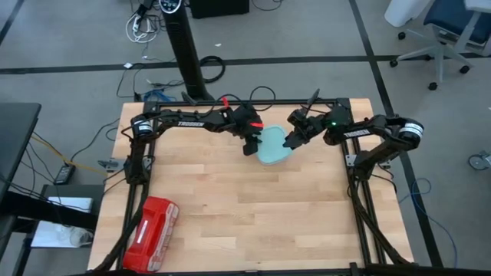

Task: Roll bandage
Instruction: Close the green tupperware, then return to Home Position

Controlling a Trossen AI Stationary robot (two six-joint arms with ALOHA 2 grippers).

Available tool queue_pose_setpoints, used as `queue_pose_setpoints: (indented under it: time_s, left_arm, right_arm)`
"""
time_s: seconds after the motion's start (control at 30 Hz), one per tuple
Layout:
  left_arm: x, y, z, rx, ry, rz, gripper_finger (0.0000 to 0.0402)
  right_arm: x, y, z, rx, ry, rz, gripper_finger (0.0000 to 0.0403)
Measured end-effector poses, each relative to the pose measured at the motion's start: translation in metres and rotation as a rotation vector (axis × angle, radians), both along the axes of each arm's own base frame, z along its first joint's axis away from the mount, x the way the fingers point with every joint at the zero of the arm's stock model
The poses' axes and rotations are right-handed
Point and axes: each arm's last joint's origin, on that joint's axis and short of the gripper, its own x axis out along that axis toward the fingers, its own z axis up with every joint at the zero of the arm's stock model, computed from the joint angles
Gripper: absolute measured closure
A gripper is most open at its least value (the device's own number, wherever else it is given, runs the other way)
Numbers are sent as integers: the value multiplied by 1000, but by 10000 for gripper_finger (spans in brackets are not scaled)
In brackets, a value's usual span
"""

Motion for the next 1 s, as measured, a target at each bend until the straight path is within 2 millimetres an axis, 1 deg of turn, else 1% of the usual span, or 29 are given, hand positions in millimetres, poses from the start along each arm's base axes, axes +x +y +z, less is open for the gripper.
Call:
queue_pose_setpoints:
  time_s: [0.03, 0.07, 0.1, 0.17, 0.2, 0.23, 0.27, 0.33, 0.37, 0.43, 0.5, 0.6, 0.73, 0.87, 0.93, 1.0]
  left_arm:
    - [0, 0, 0, 0, -1, 0, 225]
    - [0, 0, 0, 1, -2, 0, 225]
    - [0, 0, 0, 1, -3, 0, 225]
    - [0, 0, 0, 2, -6, 0, 225]
    - [2, 1, 3, 12, -31, 0, 225]
    - [2, 1, 4, 14, -25, 4, 225]
    - [2, 1, 5, 10, -30, 0, 225]
    - [2, 2, 5, 11, -28, 8, 225]
    - [2, 2, 5, 8, -25, 9, 225]
    - [0, 1, 0, -6, 2, 6, 225]
    - [1, 0, 0, -9, 1, 2, 225]
    - [1, -1, 1, -17, -1, -8, 225]
    - [2, -3, 2, -9, -18, -31, 225]
    - [6, -7, 6, -11, -67, -88, 225]
    - [4, -9, 15, -19, -97, -119, 225]
    - [3, -13, 29, -14, -145, -156, 225]
  right_arm:
    - [2, -1, -4, 1, 10, -7, 396]
    - [6, -3, -12, -6, 35, -19, 396]
    - [12, -7, -30, -2, 111, -39, 396]
    - [19, -11, -87, 39, 364, -55, 397]
    - [22, -13, -103, 40, 403, 1, 398]
    - [24, -12, -107, -6, 360, -23, 398]
    - [25, -11, -112, -20, 309, 7, 398]
    - [29, -11, -110, 34, 249, -26, 397]
    - [33, -10, -105, 56, 255, -15, 396]
    - [33, -9, -94, 57, 239, -8, 395]
    - [33, -9, -86, 86, 255, 10, 395]
    - [28, -11, -70, 56, 192, -4, 396]
    - [24, -9, -54, 20, 134, -4, 395]
    - [12, -5, -20, -79, -15, -27, 394]
    - [3, -6, -4, -121, -83, -61, 395]
    - [-7, -4, 11, -171, -162, -99, 395]
